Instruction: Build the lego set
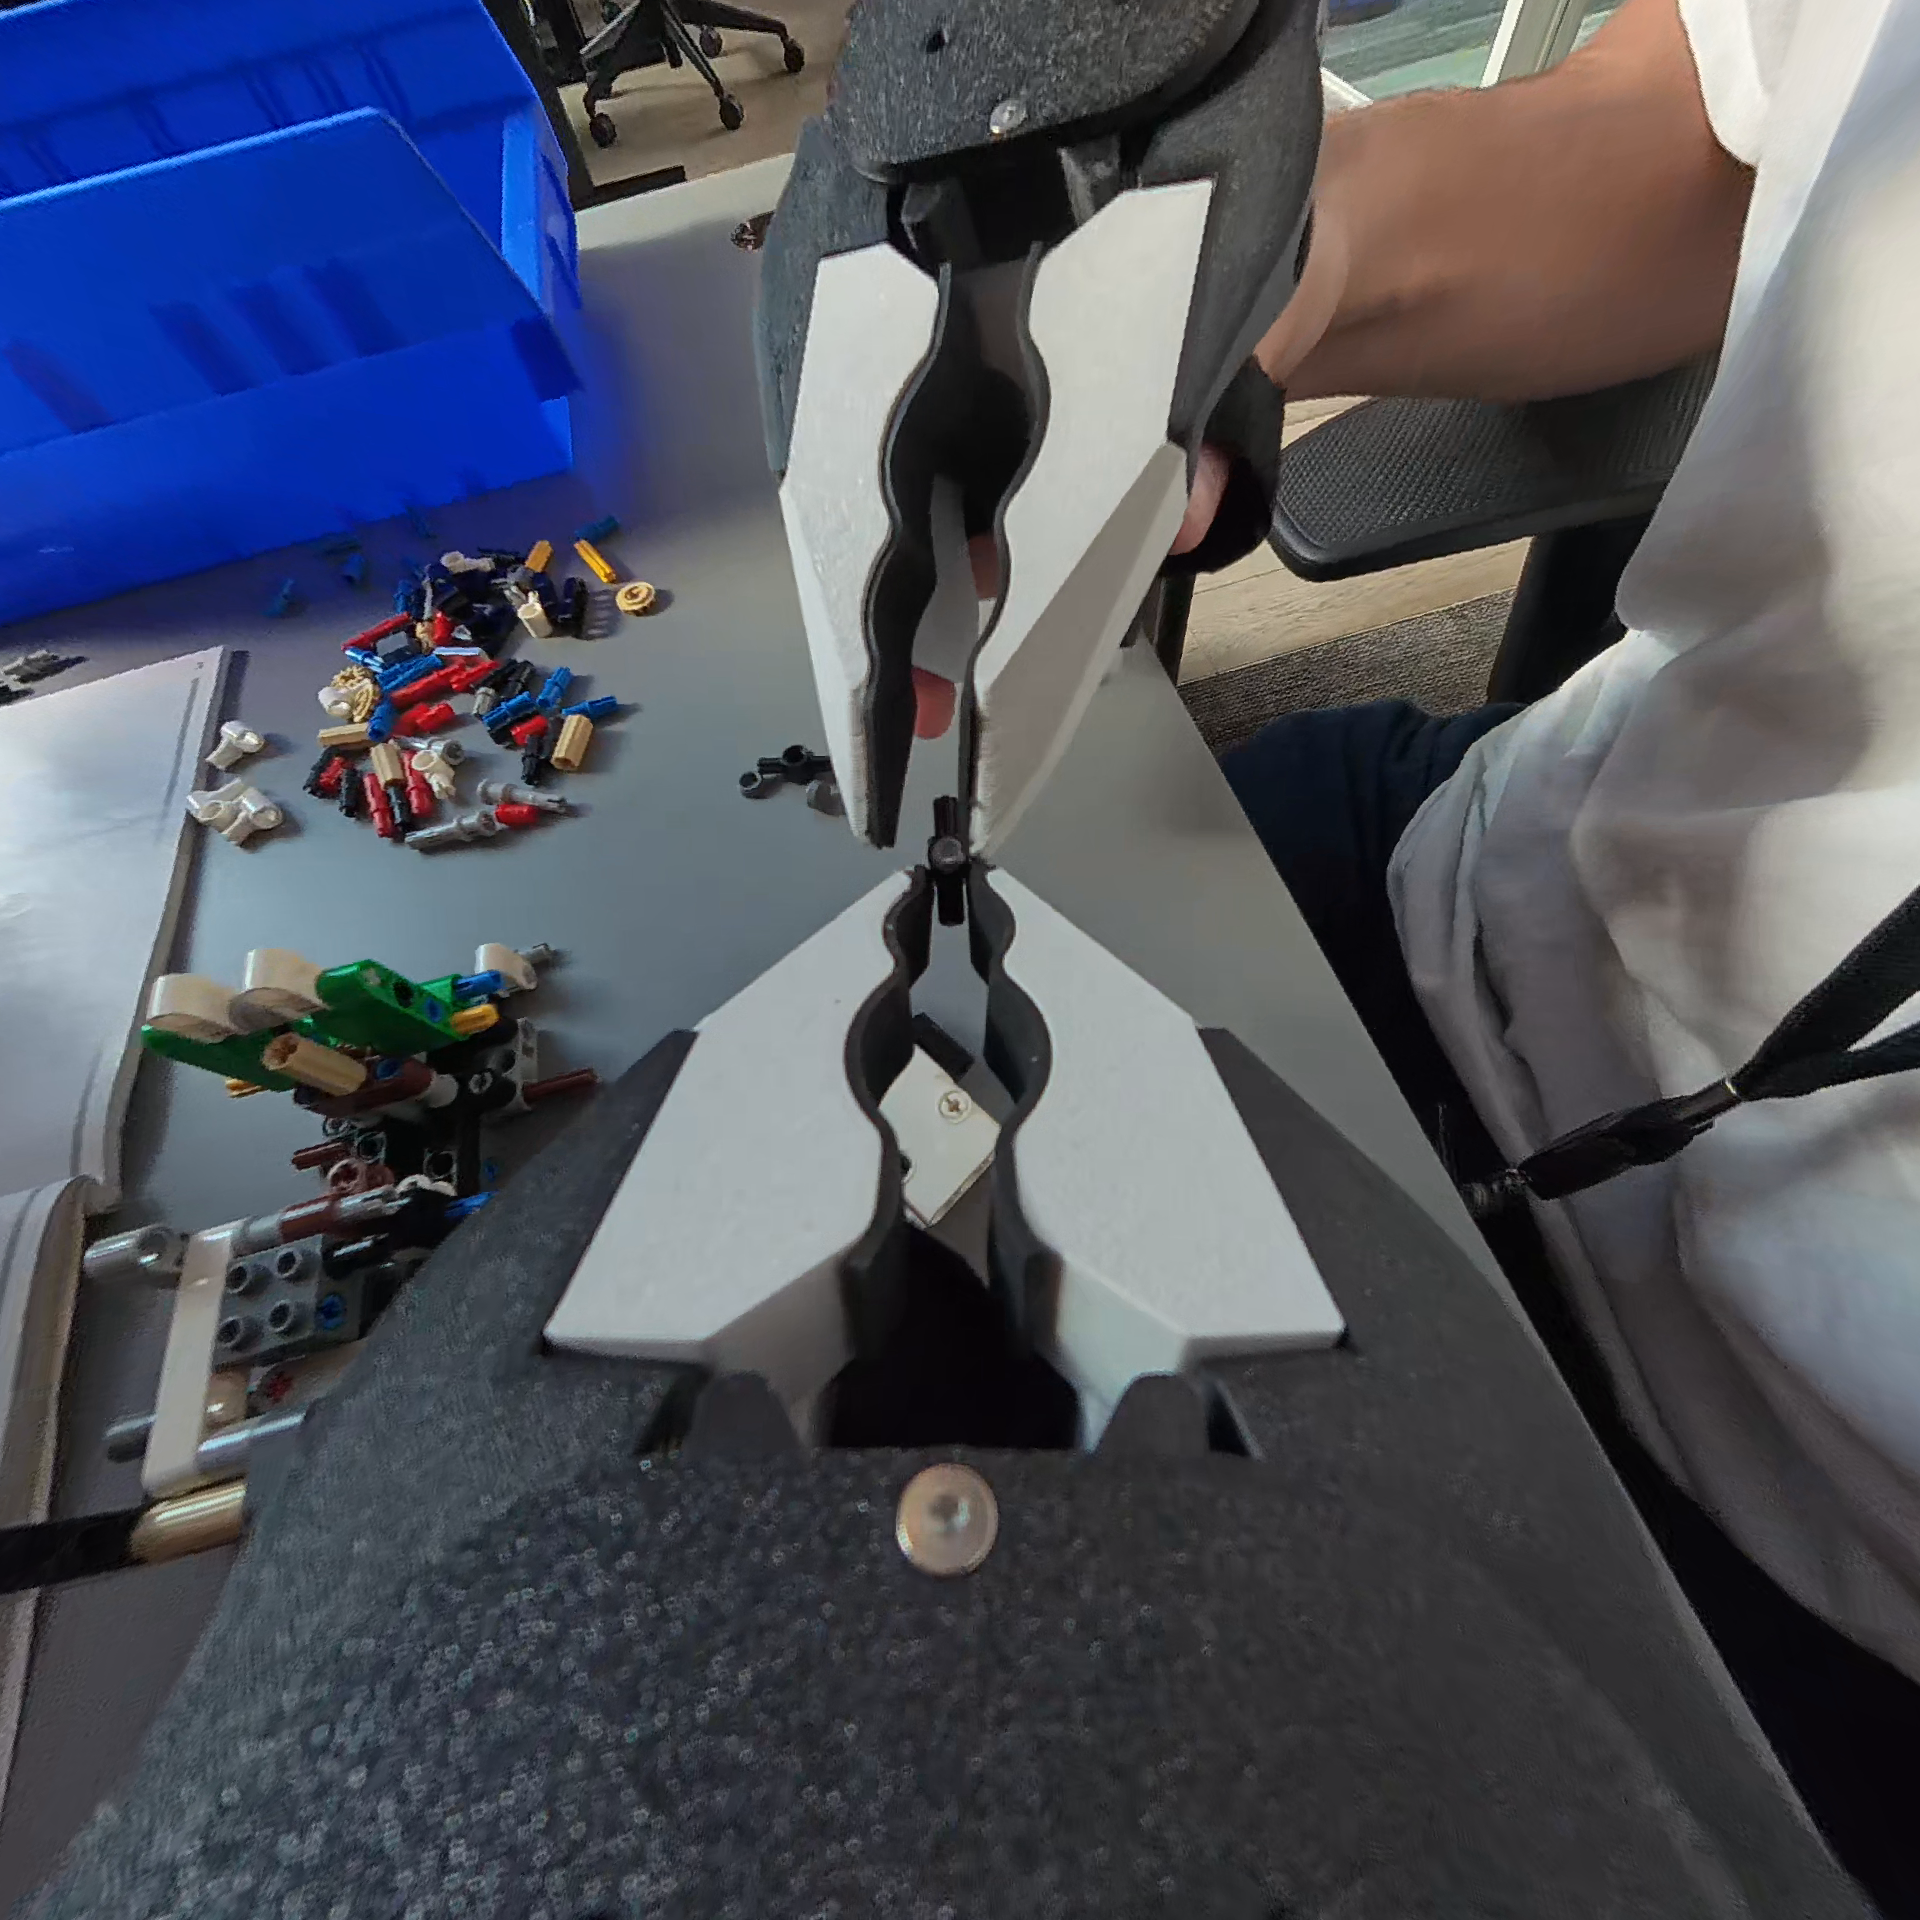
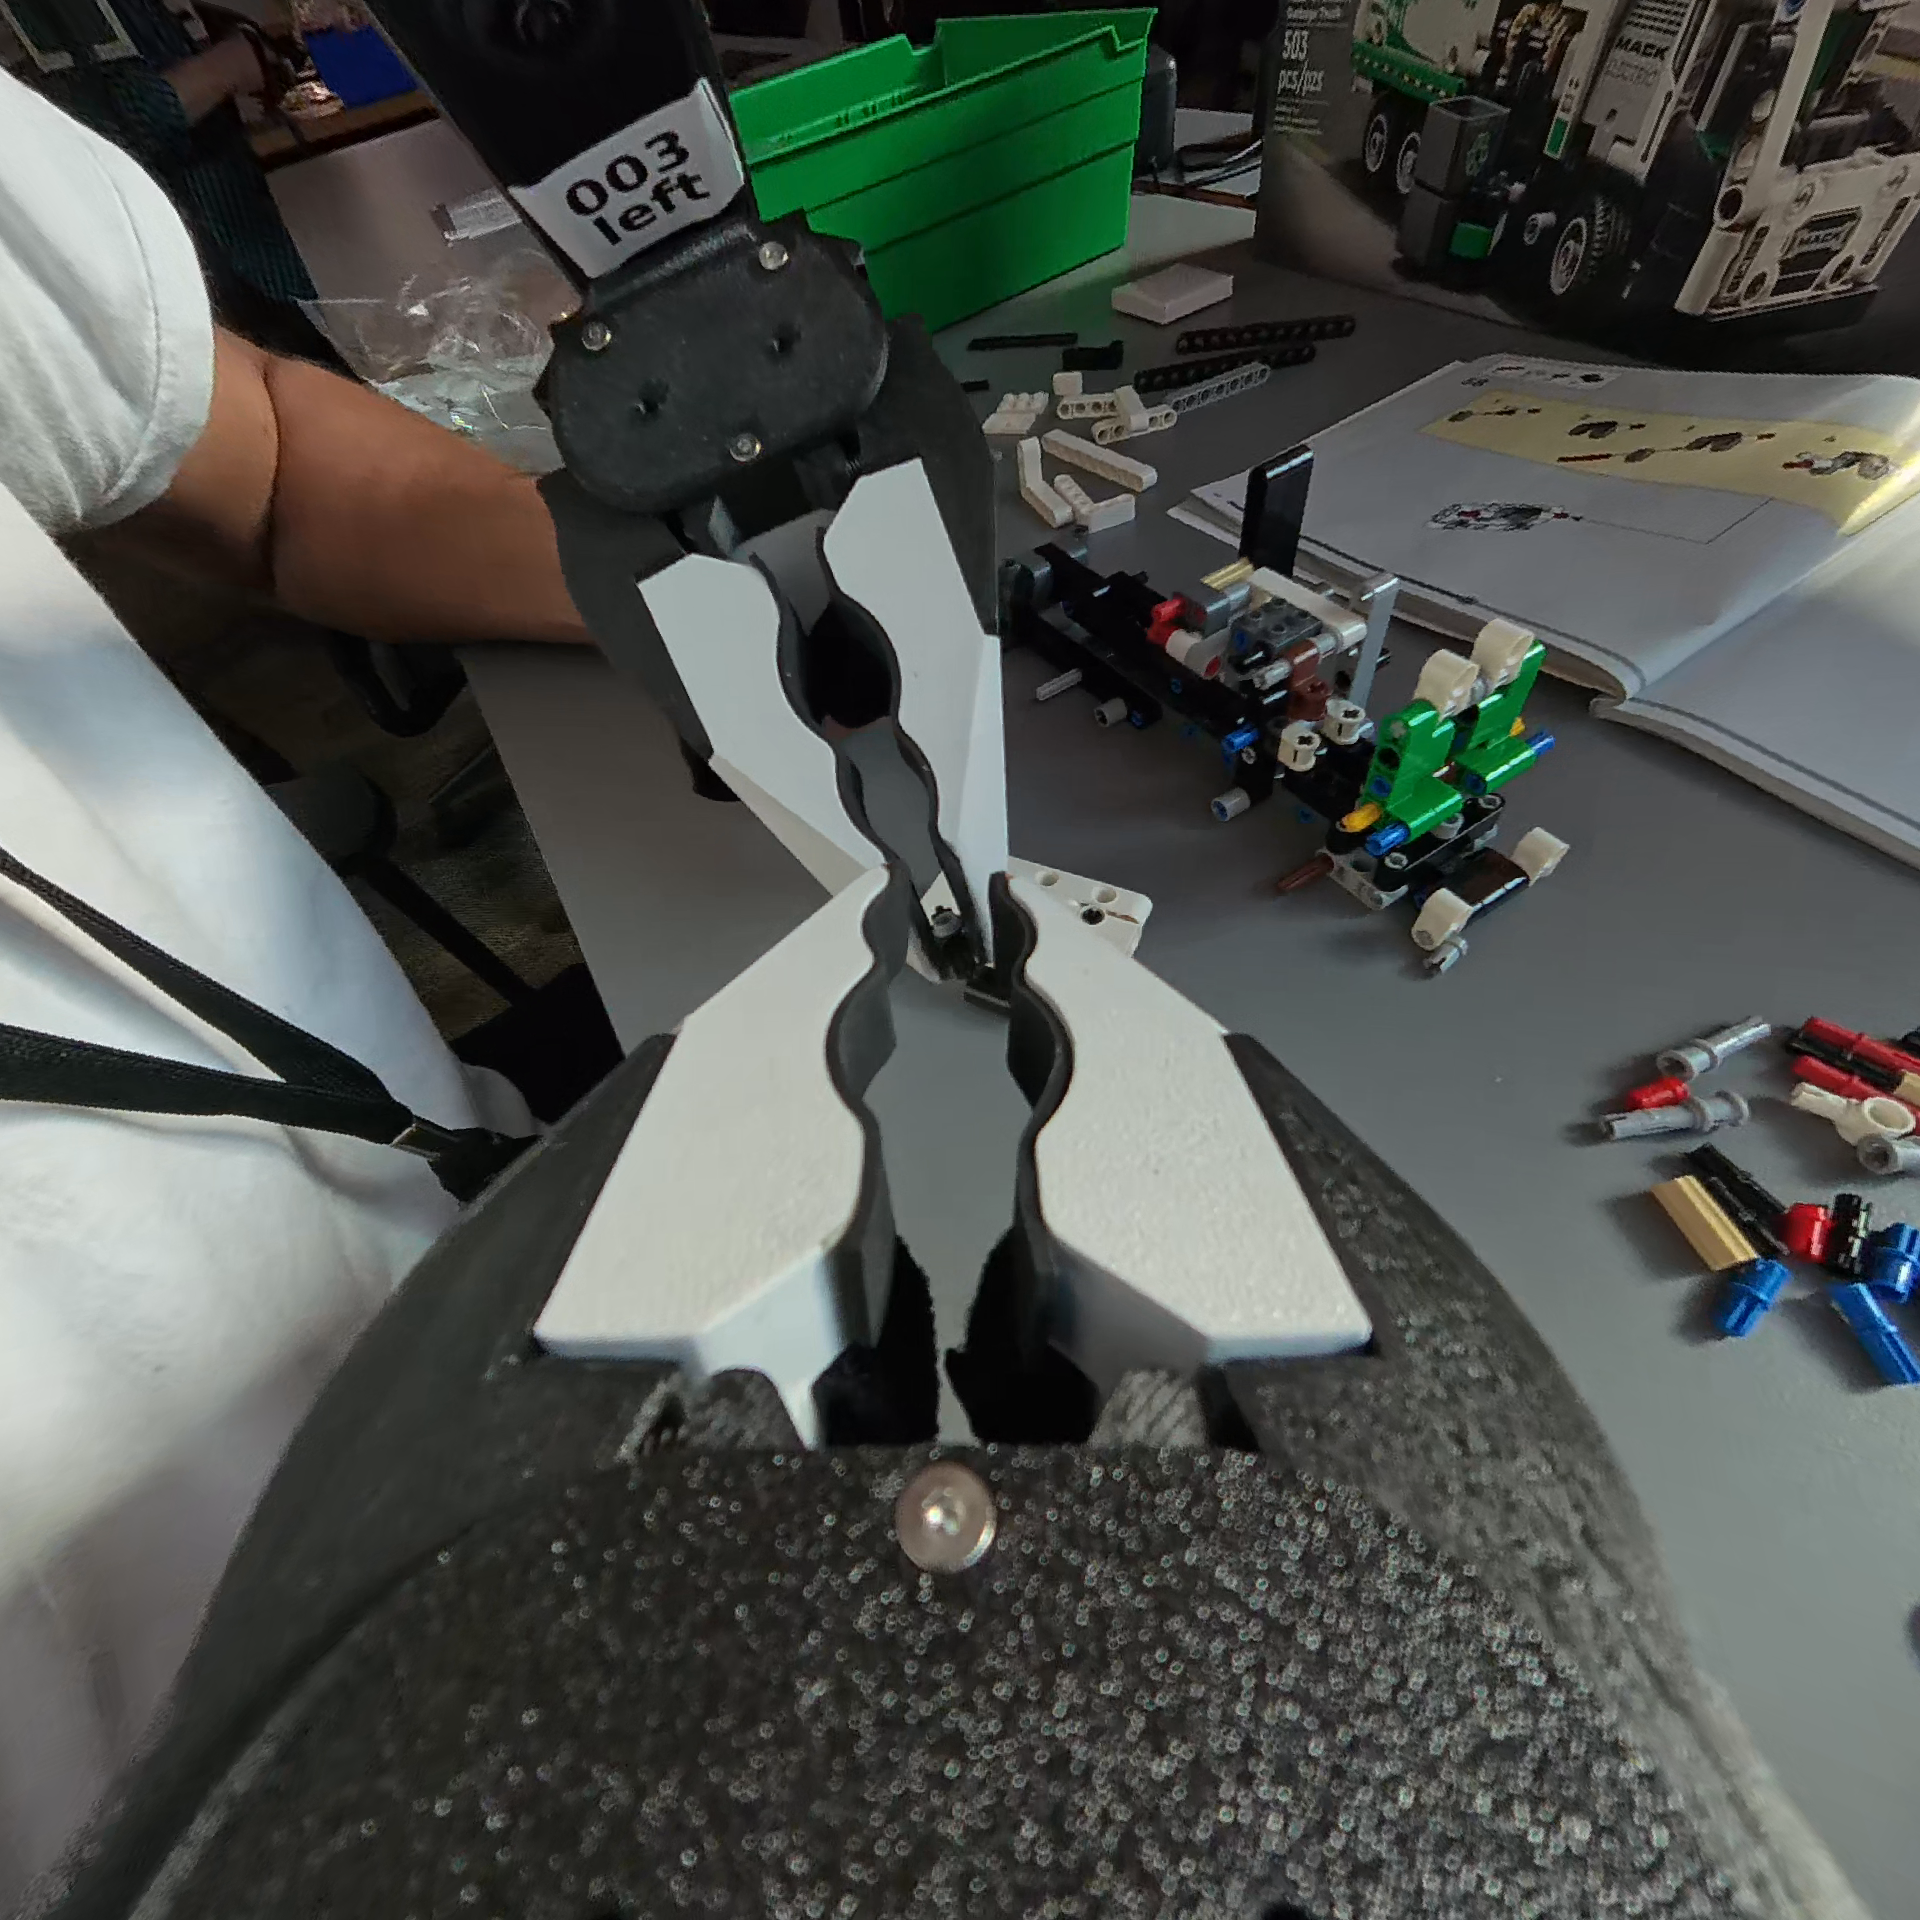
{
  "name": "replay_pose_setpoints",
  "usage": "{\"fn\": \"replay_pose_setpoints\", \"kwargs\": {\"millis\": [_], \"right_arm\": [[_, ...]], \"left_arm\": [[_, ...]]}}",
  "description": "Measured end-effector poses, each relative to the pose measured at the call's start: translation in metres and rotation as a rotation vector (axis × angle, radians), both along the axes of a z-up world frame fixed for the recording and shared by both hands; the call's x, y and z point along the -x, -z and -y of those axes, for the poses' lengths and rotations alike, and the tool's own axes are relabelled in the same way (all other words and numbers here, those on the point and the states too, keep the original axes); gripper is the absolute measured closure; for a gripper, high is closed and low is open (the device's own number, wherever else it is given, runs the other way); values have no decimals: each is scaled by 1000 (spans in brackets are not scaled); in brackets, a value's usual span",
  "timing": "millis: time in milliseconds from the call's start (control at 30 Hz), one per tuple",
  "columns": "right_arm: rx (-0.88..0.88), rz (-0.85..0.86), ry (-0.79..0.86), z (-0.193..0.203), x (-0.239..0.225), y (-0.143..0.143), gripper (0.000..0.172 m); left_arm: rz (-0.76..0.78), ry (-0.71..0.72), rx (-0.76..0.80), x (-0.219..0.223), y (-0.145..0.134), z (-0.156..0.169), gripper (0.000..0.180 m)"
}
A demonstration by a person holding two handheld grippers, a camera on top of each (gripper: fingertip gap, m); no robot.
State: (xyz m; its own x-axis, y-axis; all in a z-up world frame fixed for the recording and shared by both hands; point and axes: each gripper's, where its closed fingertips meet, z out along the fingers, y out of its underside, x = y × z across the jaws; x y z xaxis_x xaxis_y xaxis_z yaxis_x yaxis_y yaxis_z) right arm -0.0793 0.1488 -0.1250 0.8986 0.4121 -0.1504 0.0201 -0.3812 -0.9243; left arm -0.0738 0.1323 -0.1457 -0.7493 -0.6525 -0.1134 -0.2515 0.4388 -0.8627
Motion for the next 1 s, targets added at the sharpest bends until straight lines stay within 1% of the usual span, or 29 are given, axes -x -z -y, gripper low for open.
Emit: {"fn": "replay_pose_setpoints", "kwargs": {"millis": [100, 267, 300, 333, 433, 533, 667, 733, 933, 1000], "right_arm": [[-4, 5, -8, 4, 2, -1, 159], [3, 62, -40, 17, 1, 3, 159], [3, 55, -59, 19, 3, 4, 161], [-7, 51, -61, 20, 3, 3, 167], [-37, 14, -77, 21, 6, -1, 170], [-24, -8, -84, 22, 7, 3, 169], [-23, -19, -85, 23, 10, 2, 163], [-32, -27, -84, 23, 10, 1, 168], [-33, -100, -93, 24, 12, -2, 168], [-28, -116, -100, 25, 13, -1, 166]], "left_arm": [[6, 9, -8, 2, -1, 3, 176], [17, 29, 19, 6, -8, 9, 176], [13, 36, 35, 7, -10, 10, 176], [8, 38, 51, 7, -12, 11, 176], [-7, 47, 65, 9, -14, 13, 176], [-24, 56, 52, 10, -10, 14, 176], [-50, 64, 84, 11, -10, 14, 176], [-56, 73, 85, 13, -11, 15, 176], [-39, 76, 53, 15, -12, 17, 176], [-40, 78, 40, 15, -12, 17, 176]]}}
